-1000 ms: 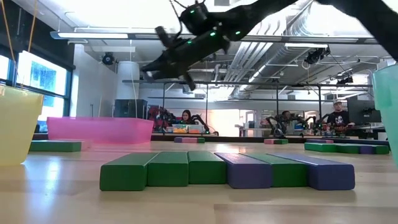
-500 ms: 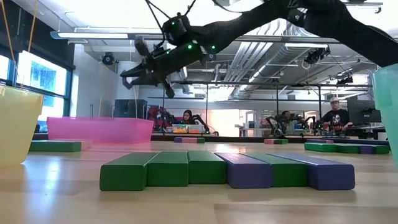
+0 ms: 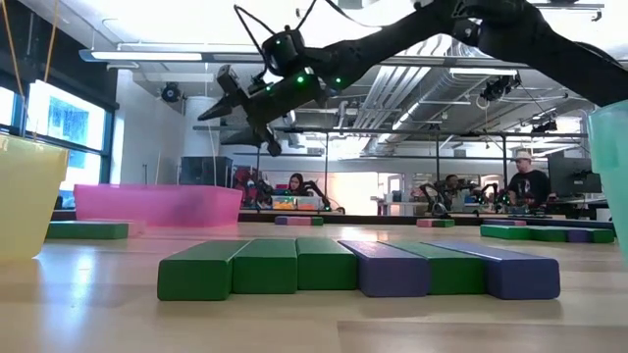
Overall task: Sort blocks
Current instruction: Put the violet block into the pink bin
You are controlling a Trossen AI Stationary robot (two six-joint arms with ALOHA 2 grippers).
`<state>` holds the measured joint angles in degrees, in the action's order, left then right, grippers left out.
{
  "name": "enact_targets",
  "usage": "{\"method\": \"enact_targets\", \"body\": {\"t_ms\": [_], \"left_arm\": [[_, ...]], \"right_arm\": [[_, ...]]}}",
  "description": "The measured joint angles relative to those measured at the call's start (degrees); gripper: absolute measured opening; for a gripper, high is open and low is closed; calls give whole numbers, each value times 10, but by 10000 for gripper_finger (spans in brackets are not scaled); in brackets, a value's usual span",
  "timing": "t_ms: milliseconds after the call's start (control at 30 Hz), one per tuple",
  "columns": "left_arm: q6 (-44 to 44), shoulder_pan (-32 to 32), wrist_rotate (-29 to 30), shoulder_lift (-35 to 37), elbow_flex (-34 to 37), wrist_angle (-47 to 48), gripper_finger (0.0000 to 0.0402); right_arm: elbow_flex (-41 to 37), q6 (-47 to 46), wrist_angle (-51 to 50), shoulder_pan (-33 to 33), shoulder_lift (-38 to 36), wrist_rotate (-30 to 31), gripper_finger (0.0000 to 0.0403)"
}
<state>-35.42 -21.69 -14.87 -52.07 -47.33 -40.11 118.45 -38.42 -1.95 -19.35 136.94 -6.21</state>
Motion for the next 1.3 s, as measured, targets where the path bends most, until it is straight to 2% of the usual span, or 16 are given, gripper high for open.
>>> {"method": "enact_targets", "body": {"t_ms": [67,133,200,333,433,533,600,667,767,900,967,1133,1300], "left_arm": [[-5,0,0,0,0,0,268],[-11,0,-6,0,0,-1,268],[-26,0,-30,0,0,-1,268],[-35,0,-69,0,0,-1,268],[-35,0,-92,0,0,-1,268],[-28,0,-114,0,0,3,268],[-10,0,-124,0,0,15,268],[9,0,-134,0,0,33,268],[28,0,-136,0,0,67,268],[31,0,-135,-6,0,111,268],[29,0,-134,-14,0,133,268],[27,1,-131,-49,0,129,268],[-5,10,-102,-116,0,91,268]], "right_arm": [[0,10,0,-1,0,-11,261],[0,14,0,-3,-3,-51,274],[0,19,-12,-7,-14,-84,277],[0,53,-91,-20,-62,-87,272],[0,105,-195,-27,-111,-64,265],[0,164,-342,-23,-161,-36,258],[-9,201,-456,-11,-194,20,254],[-51,211,-551,4,-229,79,251],[-183,157,-601,18,-298,83,245],[-386,35,-591,43,-440,58,238],[-460,-29,-590,68,-511,56,234],[-563,-182,-593,165,-661,59,214],[-627,-316,-615,269,-736,60,175]]}}
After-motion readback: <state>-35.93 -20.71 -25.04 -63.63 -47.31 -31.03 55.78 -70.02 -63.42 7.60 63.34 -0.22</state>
